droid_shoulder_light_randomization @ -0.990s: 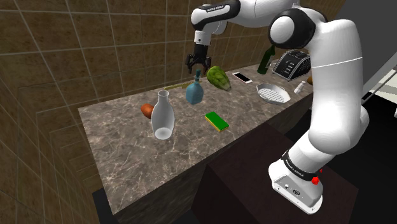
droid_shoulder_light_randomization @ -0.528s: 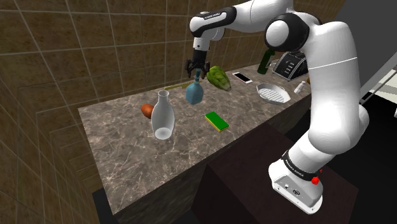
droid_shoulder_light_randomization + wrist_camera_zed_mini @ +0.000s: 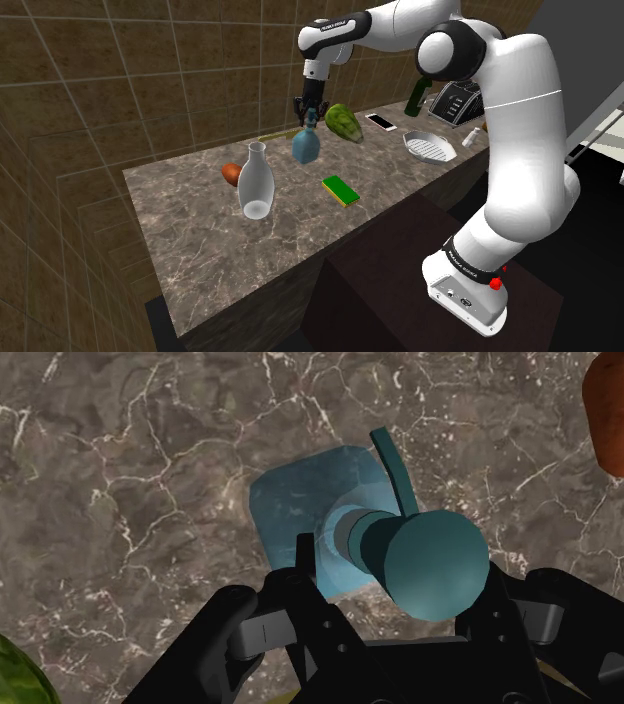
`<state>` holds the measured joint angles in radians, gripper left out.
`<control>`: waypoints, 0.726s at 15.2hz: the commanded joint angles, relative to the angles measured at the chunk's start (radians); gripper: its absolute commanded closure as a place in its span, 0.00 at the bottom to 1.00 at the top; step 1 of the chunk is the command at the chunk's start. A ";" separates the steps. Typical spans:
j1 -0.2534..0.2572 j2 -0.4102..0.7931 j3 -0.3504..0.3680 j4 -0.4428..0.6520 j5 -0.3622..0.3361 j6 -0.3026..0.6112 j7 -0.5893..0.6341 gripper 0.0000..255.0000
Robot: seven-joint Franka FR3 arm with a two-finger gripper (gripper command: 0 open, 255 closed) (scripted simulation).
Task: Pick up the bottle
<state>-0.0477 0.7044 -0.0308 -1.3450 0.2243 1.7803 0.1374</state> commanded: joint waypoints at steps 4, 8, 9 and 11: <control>0.000 -0.004 0.000 0.004 0.000 -0.009 0.002 1.00; -0.001 -0.025 -0.001 0.024 -0.003 -0.049 0.009 1.00; -0.001 -0.029 -0.001 0.030 -0.003 -0.060 0.011 1.00; -0.002 -0.037 -0.001 0.044 -0.004 -0.081 0.015 1.00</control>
<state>-0.0477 0.6754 -0.0311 -1.3024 0.2207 1.7091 0.1531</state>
